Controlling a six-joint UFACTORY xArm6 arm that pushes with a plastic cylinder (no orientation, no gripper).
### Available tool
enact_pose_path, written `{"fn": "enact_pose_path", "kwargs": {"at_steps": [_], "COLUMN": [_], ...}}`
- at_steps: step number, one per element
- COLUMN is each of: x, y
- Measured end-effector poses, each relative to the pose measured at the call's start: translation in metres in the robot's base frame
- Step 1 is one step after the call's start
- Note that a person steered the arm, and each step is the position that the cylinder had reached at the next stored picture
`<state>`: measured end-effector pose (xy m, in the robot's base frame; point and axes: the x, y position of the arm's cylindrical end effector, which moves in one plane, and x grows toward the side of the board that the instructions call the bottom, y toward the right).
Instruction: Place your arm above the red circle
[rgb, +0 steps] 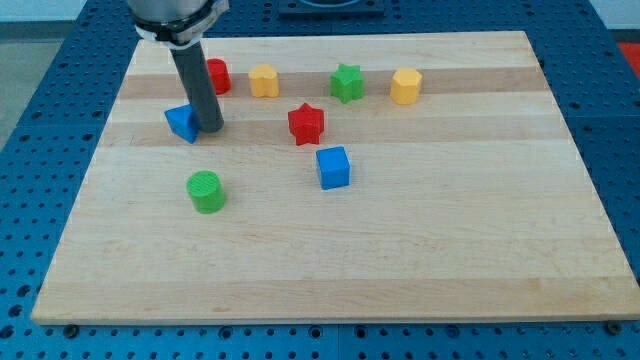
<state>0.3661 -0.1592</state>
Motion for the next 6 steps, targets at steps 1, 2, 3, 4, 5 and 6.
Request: {"fn": "enact_pose_path", "kwargs": {"at_steps": [1,2,3,4,5,6], "x": [-0.027,-0.039,-0.04,-0.04,-0.046,-0.077], "y": [0.0,0.0,-0.003,-0.032,-0.047,-0.053]}}
